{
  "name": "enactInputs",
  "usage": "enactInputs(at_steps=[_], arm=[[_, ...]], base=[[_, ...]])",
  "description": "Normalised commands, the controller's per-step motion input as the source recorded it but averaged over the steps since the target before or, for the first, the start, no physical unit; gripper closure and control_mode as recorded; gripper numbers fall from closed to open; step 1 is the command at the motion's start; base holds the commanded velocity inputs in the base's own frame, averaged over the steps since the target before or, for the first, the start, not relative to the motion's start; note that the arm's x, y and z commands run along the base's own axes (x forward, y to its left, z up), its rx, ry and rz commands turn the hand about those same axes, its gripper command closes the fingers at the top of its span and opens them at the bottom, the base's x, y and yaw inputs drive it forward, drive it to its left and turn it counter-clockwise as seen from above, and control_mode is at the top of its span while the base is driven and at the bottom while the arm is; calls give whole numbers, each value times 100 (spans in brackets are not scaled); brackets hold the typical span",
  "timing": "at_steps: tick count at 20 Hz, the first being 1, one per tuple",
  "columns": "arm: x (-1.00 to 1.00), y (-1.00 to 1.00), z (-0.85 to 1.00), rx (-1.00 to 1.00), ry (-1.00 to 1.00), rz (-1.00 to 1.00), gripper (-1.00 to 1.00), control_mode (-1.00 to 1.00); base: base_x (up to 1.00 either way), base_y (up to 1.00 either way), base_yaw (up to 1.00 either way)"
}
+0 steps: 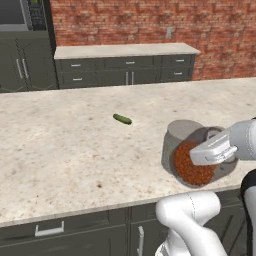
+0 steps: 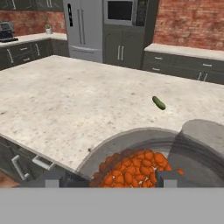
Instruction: Pick the jar and jar from the dining table and place them in the open cabinet. Close the cabinet after placing the objects.
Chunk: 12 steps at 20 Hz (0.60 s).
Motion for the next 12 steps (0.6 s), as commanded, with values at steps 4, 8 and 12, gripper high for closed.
enactInputs(at_steps=[4,8,12], arm=[[-75,-6,-15,0,0,0,100,-100],[18,0,0,5,0,0,100,-100],[62,-2,0,4,0,0,100,-100]], base=[[0,0,0],[0,0,0],[0,0,0]])
